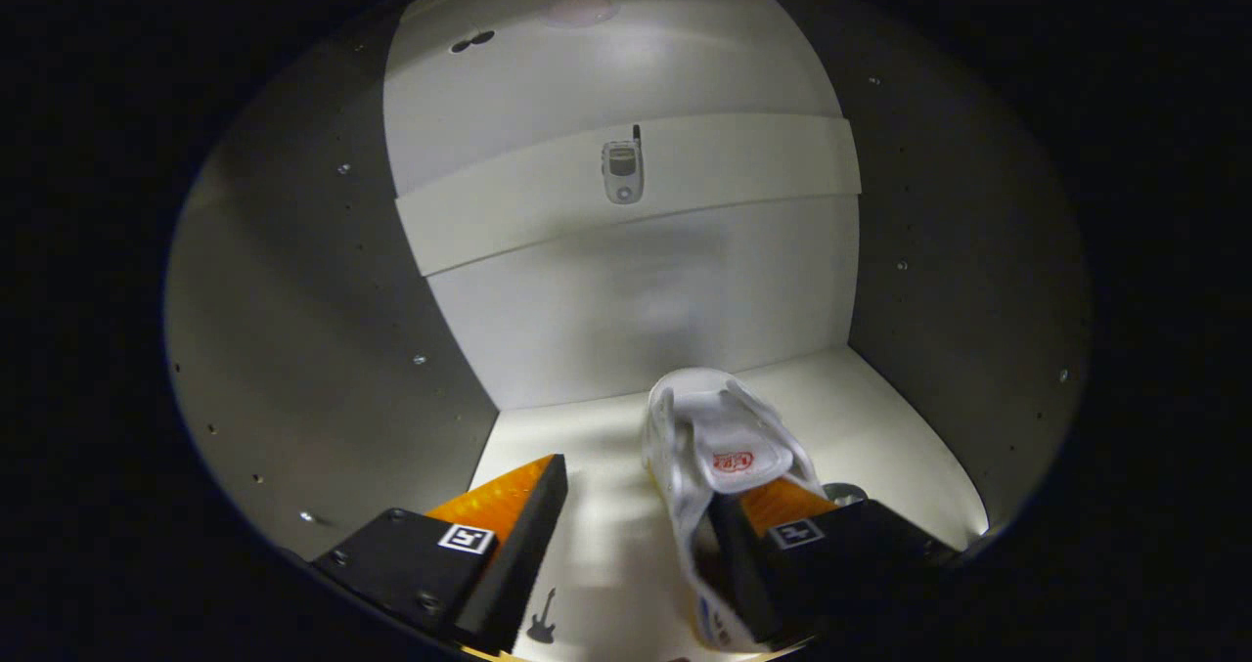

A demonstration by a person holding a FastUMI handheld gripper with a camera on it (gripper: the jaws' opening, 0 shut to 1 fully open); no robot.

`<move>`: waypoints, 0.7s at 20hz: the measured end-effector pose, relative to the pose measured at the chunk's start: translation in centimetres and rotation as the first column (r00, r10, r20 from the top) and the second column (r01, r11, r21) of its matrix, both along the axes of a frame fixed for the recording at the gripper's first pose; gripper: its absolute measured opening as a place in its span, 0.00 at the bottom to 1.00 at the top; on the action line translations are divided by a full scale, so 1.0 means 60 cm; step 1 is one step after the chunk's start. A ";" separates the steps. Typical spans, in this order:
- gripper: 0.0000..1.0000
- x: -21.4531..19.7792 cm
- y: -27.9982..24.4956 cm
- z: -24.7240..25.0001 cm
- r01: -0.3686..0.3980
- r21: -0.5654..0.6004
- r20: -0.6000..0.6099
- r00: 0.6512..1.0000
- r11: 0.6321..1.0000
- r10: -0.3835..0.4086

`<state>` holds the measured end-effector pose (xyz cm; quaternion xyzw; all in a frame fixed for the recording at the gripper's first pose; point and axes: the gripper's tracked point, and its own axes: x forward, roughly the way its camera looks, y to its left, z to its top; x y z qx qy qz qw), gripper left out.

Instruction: Open the shoe cabinet door, grab the shoes and put them into the shoe cabinet, then close the shoe cabinet door.

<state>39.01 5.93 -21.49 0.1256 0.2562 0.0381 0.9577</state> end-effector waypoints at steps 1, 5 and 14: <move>0.96 -0.013 -0.005 0.008 -0.002 -0.010 0.004 1.000 1.000 0.002; 0.98 -0.066 -0.038 0.056 0.009 -0.008 0.037 0.999 1.000 -0.008; 0.98 -0.244 -0.097 0.246 0.073 -0.009 0.289 0.955 0.997 -0.068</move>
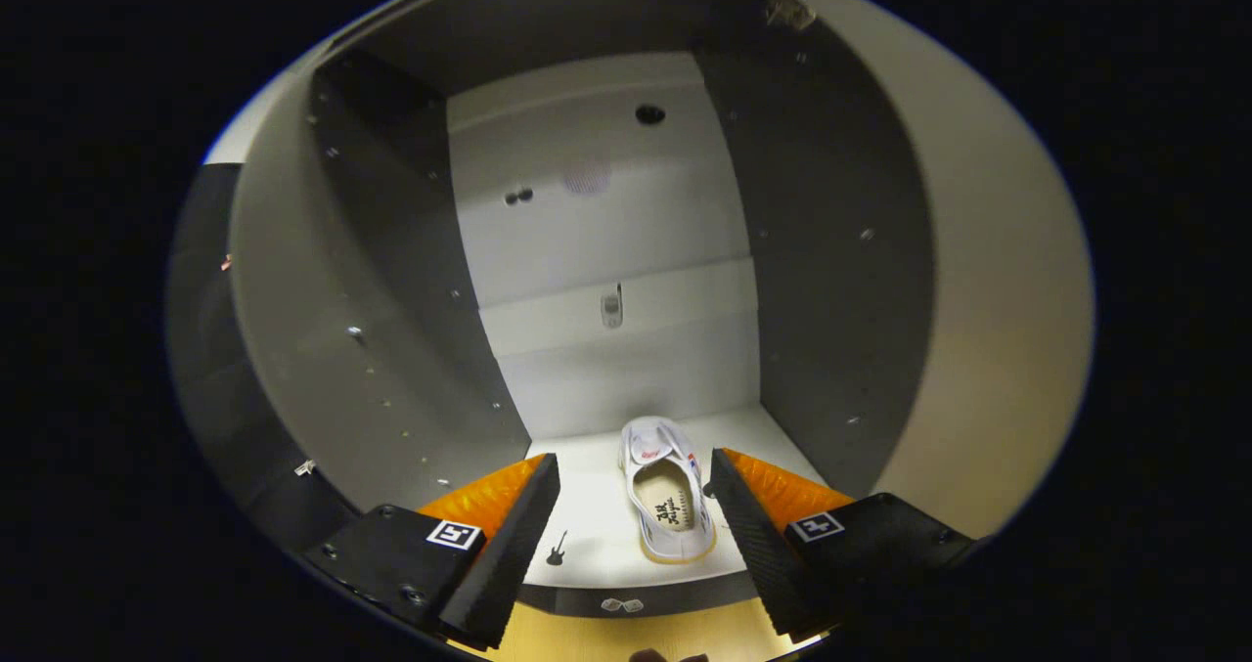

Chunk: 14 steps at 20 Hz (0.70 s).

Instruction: Open the shoe cabinet door, grab the shoes and put them into the shoe cabinet, then close the shoe cabinet door.

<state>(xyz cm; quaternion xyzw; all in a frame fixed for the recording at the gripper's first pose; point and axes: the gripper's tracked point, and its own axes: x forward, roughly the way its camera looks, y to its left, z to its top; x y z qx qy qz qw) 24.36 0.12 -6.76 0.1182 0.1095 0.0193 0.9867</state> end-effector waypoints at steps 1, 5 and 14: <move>0.98 -0.032 -0.006 0.019 0.011 -0.012 0.040 0.999 1.000 -0.011; 0.98 -0.172 -0.019 0.061 0.046 -0.052 0.137 0.990 0.998 -0.038; 0.98 -0.495 -0.116 0.018 0.120 -0.134 0.173 0.980 0.984 -0.096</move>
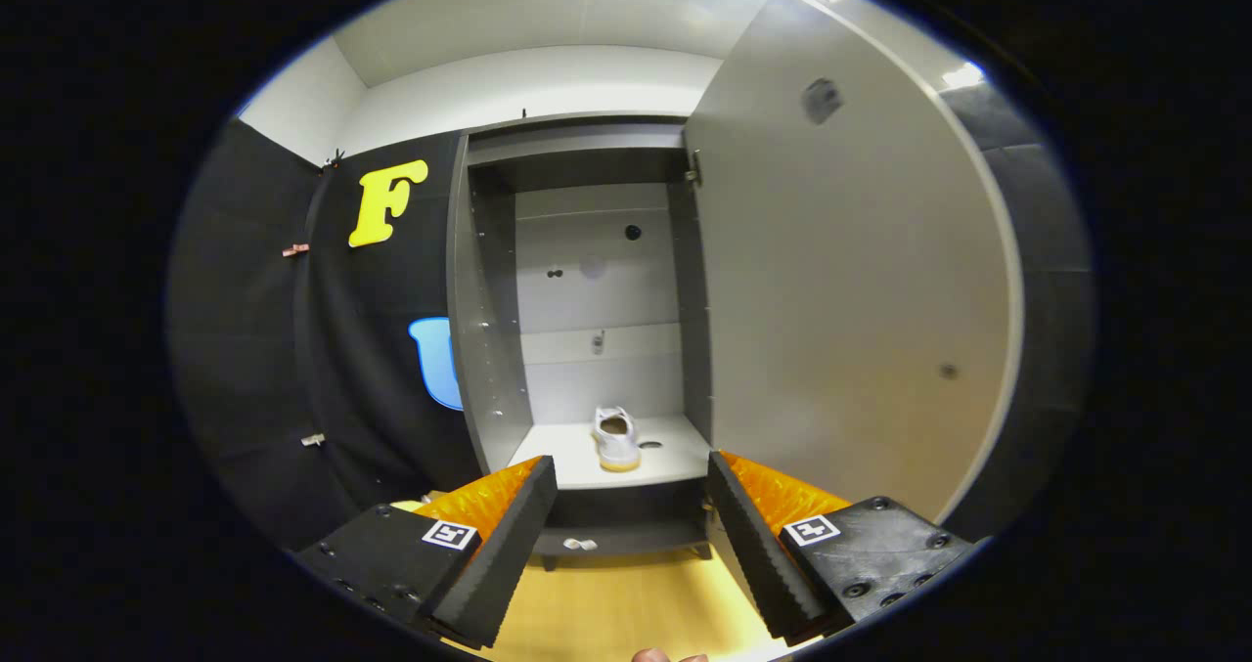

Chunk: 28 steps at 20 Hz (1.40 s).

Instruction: Open the shoe cabinet door, grab the shoes and put them into the shoe cabinet, then close the shoe cabinet door.

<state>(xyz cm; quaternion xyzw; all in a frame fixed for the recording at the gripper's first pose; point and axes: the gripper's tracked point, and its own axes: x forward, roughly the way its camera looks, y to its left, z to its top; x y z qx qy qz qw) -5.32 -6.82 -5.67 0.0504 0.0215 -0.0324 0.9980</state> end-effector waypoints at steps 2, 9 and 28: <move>0.98 -0.049 -0.054 -0.002 0.065 -0.005 0.006 0.998 0.998 -0.065; 0.98 -0.143 -0.296 -0.015 0.358 0.025 0.036 0.933 0.934 -0.358; 0.97 -0.025 -0.351 -0.106 0.270 0.082 -0.140 0.956 0.959 -0.258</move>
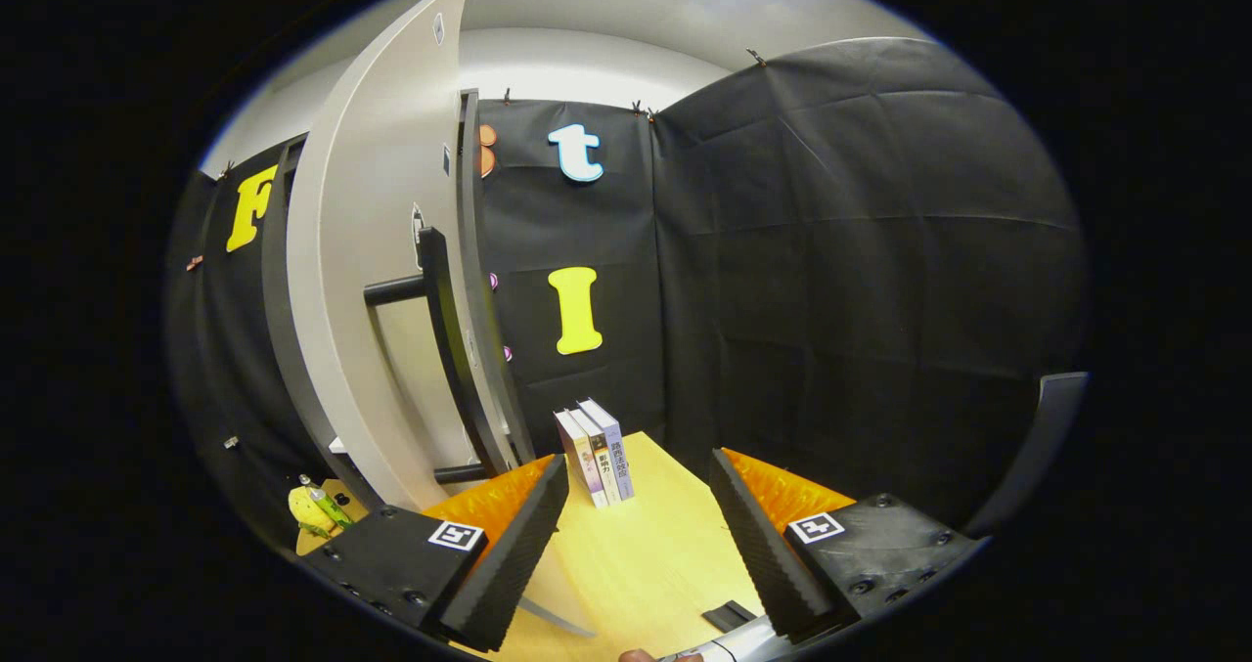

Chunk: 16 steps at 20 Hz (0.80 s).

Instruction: Open the shoe cabinet door, grab the shoes and put them into the shoe cabinet, then close the shoe cabinet door.

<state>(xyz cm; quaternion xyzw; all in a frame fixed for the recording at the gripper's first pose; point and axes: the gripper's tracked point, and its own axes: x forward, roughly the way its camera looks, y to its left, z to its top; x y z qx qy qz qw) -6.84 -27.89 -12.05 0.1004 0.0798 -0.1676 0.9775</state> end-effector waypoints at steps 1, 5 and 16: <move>0.97 -0.002 0.018 0.000 -0.016 0.009 0.003 1.000 1.000 0.016; 0.97 -0.005 0.105 0.003 -0.088 0.031 0.018 0.996 0.996 0.088; 0.97 0.077 0.360 0.001 -0.312 0.083 0.052 0.950 0.946 0.309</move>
